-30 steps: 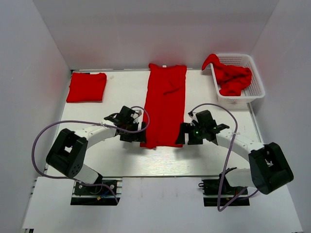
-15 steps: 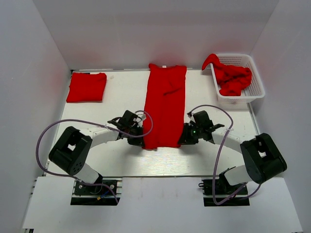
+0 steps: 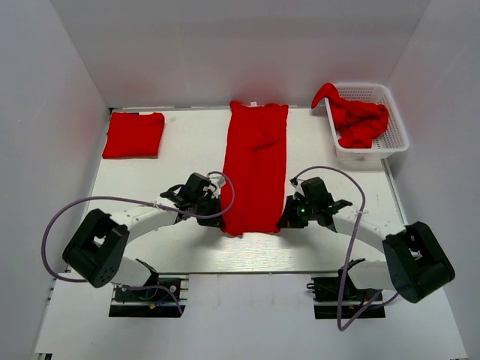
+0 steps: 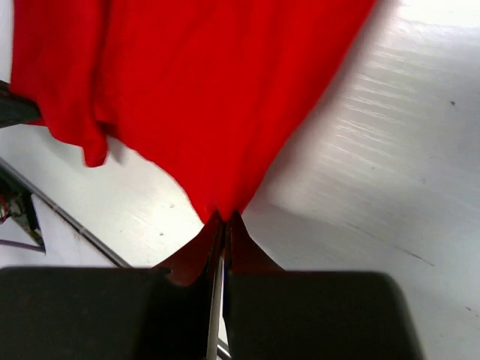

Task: Fold and stack the t-shirts
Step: Grab the bottom of the folded rectangular tshirt with both arms, then fold the folded rectangular tshirt in 1/3 of the way

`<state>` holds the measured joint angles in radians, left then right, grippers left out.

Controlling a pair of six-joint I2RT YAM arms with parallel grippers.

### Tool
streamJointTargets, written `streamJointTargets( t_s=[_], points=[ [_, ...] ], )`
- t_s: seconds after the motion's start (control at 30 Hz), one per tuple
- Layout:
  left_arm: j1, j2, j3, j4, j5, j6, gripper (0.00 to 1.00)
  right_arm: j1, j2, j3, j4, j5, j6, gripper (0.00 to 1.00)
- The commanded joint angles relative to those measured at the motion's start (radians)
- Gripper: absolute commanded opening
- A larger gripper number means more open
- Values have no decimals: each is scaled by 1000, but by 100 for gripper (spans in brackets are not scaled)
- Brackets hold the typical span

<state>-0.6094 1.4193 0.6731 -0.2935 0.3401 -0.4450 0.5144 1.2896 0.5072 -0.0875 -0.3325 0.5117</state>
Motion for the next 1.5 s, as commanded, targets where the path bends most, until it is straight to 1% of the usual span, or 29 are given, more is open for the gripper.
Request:
streamJointTargets(
  t_s=[0.0, 0.1, 0.23, 0.3, 0.33, 0.37, 0.4, 0.43, 0.5, 0.53, 0.57, 0.6, 0.67, 0.83, 0.97, 1.07, 1.23, 1.33, 1.47],
  points=[
    [-13, -80, 8, 1, 33, -6, 0, 12, -81, -1, -23, -17, -28, 0],
    [-13, -89, 35, 10, 14, -6, 0, 9, -90, 25, -34, 36, -38, 0],
    [-13, -45, 95, 10, -6, 3, 0, 4, -59, 100, -37, 72, -56, 0],
    [13, -11, 143, 28, -15, 3, 0, 3, -39, 125, -44, 125, -62, 0],
    [13, 1, 161, 28, -50, 3, 0, -2, -20, 160, -49, 145, -62, 0],
    [13, 15, 205, 28, -77, 3, 0, -2, 0, 172, -52, 164, -56, 0],
    [13, 26, 229, 28, -114, 3, 0, -4, 11, 183, -52, 214, -49, 0],
    [13, 39, 252, 37, -151, 3, 0, -4, 45, 227, -51, 223, -47, 0],
    [22, 88, 330, 37, -167, 29, 0, -7, 68, 252, -46, 242, -45, 0],
    [22, 108, 360, 37, -177, 38, 0, -10, 94, 292, -40, 245, -44, 0],
    [33, 153, 426, 27, -177, 48, 0, -10, 103, 306, -43, 260, -44, 0],
    [33, 176, 459, -4, -212, 61, 0, -17, 114, 344, -43, 276, -42, 0],
    [54, 217, 544, -28, -239, 72, 0, -31, 152, 372, -52, 300, -50, 0],
    [96, 300, 664, -29, -277, 92, 0, -68, 226, 488, -61, 317, -61, 0],
    [157, 374, 718, 14, -268, 130, 0, -99, 302, 565, -101, 328, -68, 0],
    [184, 421, 776, 25, -227, 154, 0, -123, 338, 603, -104, 325, -68, 0],
    [214, 501, 835, 56, -156, 198, 0, -154, 378, 663, -104, 290, -85, 0],
    [223, 520, 858, 65, -121, 213, 0, -166, 410, 701, -92, 247, -111, 0],
    [243, 572, 881, 94, -43, 232, 0, -181, 444, 740, -77, 224, -121, 0]
  ],
)
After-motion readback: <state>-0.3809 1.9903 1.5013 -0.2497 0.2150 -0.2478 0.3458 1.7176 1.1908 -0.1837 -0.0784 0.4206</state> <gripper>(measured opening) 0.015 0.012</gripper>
